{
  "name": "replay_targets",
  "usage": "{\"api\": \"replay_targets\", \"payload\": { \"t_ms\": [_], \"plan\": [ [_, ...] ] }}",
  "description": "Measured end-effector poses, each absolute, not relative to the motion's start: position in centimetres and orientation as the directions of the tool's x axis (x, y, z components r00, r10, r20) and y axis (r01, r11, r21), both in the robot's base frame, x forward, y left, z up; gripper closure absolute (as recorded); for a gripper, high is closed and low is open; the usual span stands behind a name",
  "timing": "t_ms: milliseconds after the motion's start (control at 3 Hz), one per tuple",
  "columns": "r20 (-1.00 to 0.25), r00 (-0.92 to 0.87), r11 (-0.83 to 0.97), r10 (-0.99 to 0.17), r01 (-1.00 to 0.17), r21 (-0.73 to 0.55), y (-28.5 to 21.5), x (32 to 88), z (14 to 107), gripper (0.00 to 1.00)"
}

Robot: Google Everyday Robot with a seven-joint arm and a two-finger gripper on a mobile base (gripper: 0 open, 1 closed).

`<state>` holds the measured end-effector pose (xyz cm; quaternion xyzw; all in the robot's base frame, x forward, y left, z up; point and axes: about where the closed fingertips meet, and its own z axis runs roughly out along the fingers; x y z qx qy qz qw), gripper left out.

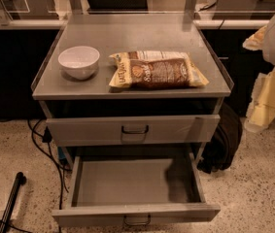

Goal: Place brown chip bag into middle drawer

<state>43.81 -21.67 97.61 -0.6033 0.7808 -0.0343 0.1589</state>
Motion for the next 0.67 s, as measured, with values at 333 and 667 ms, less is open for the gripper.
{"api": "replay_targets", "payload": {
  "t_ms": [333, 667],
  "plan": [
    [-0.207, -0.221, 0.270, -0.953, -0.931, -0.246, -21.7, 43.8, 97.6, 0.00],
    [-0.241, -0.210, 0.275, -0.948, -0.920, -0.279, -21.5, 45.4, 97.8, 0.00]
  ]
}}
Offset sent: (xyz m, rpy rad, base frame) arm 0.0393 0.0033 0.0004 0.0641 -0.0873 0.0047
